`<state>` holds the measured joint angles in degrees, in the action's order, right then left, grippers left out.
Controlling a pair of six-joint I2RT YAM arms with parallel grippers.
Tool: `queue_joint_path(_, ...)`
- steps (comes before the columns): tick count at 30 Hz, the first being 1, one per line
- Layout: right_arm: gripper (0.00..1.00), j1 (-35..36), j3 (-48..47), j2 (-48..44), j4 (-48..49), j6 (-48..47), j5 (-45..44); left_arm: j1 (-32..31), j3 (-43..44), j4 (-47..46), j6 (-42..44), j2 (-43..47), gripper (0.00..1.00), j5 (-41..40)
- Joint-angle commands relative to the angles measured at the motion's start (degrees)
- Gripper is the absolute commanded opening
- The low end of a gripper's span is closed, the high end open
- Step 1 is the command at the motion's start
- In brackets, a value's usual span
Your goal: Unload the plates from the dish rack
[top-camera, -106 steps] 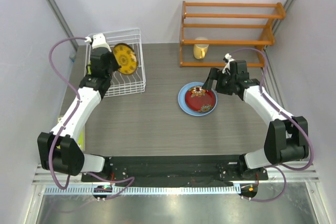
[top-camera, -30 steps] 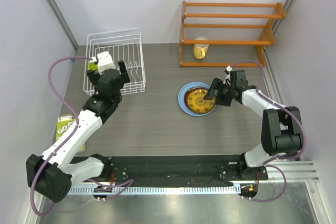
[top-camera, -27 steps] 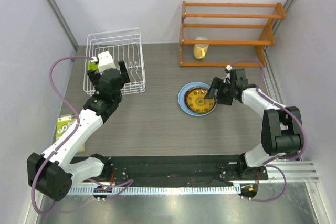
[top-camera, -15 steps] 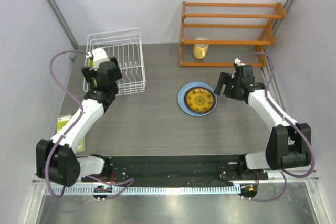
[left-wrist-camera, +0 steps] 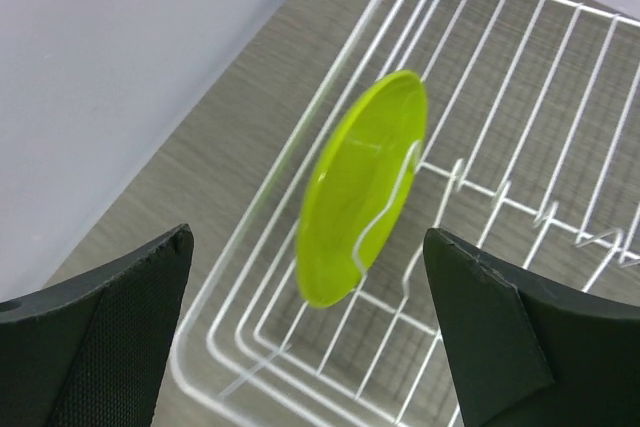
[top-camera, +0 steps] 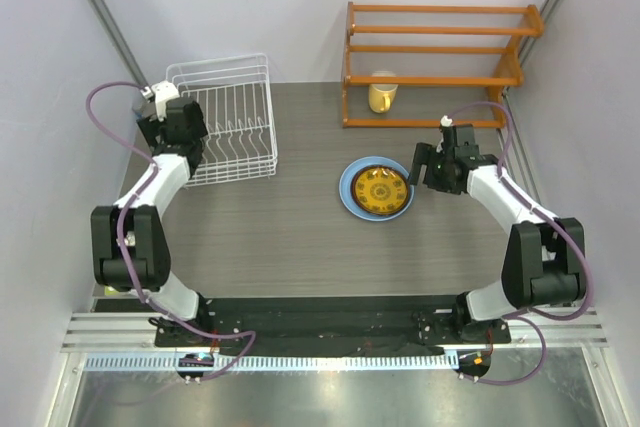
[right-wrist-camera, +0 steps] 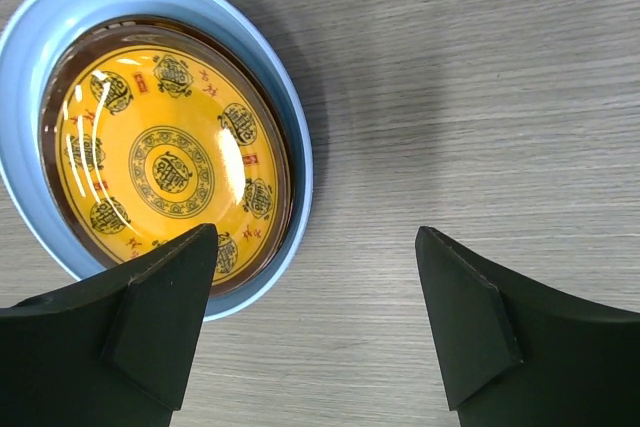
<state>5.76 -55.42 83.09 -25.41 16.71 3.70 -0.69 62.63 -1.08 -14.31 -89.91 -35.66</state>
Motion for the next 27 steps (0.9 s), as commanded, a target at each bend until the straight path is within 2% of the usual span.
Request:
queue_joint_path(1, 0.86, -0.05, -2.59, 1.11, 0.71, -1.15, 0.51, 0.51, 5.48, -2.79, -0.2, -4.21, 0.95, 3.14)
queue_joint_path(11, 0.85, -0.05, -3.03, 3.48, 0.89, -1.86, 1.04, 4.29, 8.03, -2.43, -1.25, -9.93, 0.93, 3.84)
queue_joint_path(14, 0.84, -0.05, -3.03, 3.83, 0.89, -1.94, 1.13, 4.73, 8.47, -2.35, -1.34, -10.72, 0.87, 4.81)
queue_joint_path(15, 0.84, -0.13, -2.94, 3.92, 0.97, -1.94, 1.3, 4.82, 8.65, -2.26, -1.34, -11.16, 0.79, 4.98)
queue_joint_path(17, 0.83, -0.13, -3.03, 4.19, 0.98, -1.94, 1.39, 4.82, 8.56, -2.43, -1.34, -11.17, 0.74, 5.51)
queue_joint_path(18, 0.83, -0.22, -3.12, 4.27, 0.98, -2.03, 1.48, 4.82, 8.47, -2.52, -1.34, -11.17, 0.68, 5.6)
queue_joint_path(23, 0.8, -0.22, -3.12, 4.54, 0.98, -1.77, 1.74, 4.82, 8.38, -2.52, -1.43, -11.34, 0.53, 6.22)
queue_joint_path(27, 0.8, -0.22, -3.03, 4.8, 1.06, -1.86, 2.09, 4.82, 8.47, -2.43, -1.34, -11.6, 0.29, 6.57)
